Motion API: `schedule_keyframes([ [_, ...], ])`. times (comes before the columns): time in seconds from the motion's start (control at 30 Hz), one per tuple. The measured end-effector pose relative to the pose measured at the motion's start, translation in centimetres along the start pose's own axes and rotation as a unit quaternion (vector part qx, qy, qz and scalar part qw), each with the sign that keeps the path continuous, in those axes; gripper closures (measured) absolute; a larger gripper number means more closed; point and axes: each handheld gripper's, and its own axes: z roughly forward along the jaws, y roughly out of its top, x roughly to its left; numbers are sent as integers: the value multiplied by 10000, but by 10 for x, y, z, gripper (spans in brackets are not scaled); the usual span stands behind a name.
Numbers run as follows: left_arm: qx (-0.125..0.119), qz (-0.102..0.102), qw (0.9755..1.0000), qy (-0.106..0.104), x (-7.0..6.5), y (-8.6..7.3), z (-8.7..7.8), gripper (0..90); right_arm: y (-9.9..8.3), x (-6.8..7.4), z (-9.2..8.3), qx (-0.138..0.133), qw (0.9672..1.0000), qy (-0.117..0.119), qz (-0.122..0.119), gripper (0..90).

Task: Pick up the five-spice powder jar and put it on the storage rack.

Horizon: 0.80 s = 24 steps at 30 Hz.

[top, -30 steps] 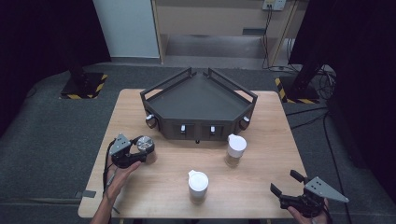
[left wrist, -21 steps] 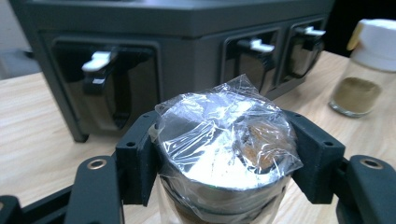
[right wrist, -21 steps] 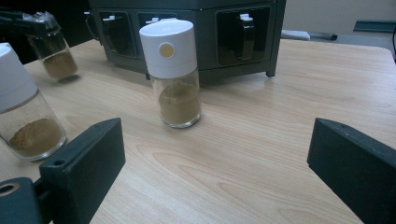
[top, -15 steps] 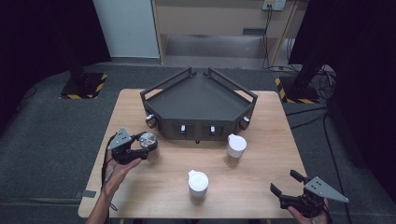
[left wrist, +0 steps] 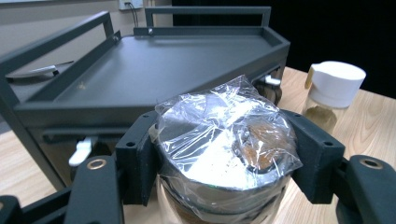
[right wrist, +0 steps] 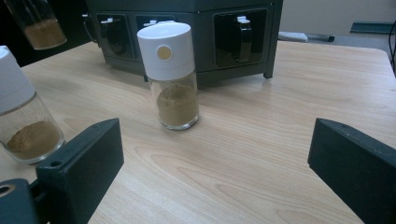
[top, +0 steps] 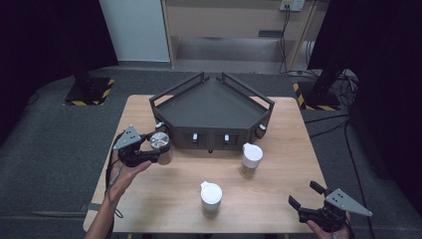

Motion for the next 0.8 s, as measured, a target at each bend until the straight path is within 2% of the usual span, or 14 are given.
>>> schedule_keyframes([
  [0.6,-35,199,9997,-115,-2,50,10,331,-2,-1,-2,-101,9999,0,53,11],
  [0.8,-44,183,9998,-95,-1,65,16,332,-2,-1,-2,-102,9999,15,52,11],
])
